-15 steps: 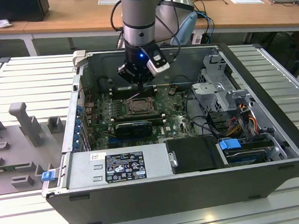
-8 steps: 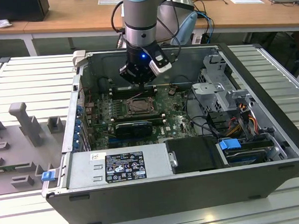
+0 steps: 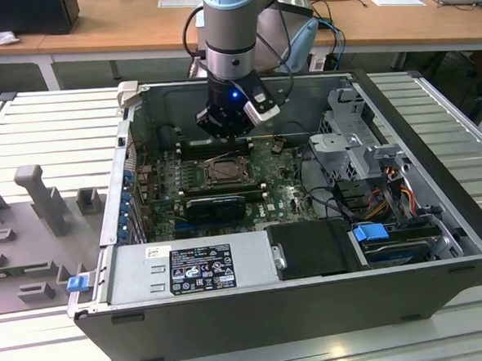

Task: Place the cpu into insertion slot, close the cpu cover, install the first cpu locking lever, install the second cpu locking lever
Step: 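Install the first cpu locking lever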

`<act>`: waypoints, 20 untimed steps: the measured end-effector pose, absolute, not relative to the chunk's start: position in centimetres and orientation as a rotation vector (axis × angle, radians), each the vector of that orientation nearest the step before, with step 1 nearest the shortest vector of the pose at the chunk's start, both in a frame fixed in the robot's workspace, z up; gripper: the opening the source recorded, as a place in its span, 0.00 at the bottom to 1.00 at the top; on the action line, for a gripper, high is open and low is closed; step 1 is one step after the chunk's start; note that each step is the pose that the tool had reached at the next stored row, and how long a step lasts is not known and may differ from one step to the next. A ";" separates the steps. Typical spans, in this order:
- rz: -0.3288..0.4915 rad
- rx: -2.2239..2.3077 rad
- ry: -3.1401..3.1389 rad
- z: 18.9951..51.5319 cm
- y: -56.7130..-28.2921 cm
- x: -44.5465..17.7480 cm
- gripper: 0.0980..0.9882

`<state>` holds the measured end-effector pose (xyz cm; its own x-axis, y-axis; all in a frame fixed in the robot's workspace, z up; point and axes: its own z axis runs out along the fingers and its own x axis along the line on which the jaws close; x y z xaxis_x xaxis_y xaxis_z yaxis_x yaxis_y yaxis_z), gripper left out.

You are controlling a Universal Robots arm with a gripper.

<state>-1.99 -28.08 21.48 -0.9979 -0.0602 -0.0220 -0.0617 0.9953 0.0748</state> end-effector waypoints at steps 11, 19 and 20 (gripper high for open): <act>0.119 -0.102 3.118 20.7 -28.1 -1.8 0.01; 0.119 -0.097 3.118 20.6 -28.3 -1.8 0.01; 0.119 -0.097 3.118 20.5 -28.3 -1.8 0.01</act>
